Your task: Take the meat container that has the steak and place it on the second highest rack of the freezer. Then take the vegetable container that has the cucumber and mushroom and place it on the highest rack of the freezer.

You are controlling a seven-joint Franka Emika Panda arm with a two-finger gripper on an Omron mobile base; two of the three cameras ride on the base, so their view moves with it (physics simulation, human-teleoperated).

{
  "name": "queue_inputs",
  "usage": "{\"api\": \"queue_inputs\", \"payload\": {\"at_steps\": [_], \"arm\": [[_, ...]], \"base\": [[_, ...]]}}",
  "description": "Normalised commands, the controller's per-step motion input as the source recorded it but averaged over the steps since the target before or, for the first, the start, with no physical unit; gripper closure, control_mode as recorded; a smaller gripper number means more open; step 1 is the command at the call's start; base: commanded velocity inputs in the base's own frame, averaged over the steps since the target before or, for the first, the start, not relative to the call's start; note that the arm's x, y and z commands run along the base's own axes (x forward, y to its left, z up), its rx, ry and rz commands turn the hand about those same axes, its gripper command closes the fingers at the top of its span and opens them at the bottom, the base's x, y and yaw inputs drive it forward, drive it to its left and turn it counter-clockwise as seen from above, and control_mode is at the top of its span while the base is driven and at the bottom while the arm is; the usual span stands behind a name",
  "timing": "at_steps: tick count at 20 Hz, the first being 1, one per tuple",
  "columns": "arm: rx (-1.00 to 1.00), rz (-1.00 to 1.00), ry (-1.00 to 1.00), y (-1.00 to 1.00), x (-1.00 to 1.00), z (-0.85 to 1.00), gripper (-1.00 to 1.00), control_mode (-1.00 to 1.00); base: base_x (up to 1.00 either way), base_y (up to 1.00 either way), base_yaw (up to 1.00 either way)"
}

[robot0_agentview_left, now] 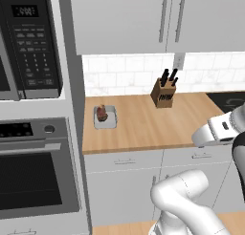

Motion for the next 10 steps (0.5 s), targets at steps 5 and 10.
{"api": "queue_inputs", "payload": {"at_steps": [5, 10], "arm": [[0.02, 0.01, 0.04, 0.40, 0.20, 0.05, -1.00, -1.00], [0.28, -0.09, 0.31, 0.83, 0.64, 0.27, -1.00, -1.00]], "base": [[0.00, 0.00, 0.00], [0.00, 0.00, 0.00]]}}
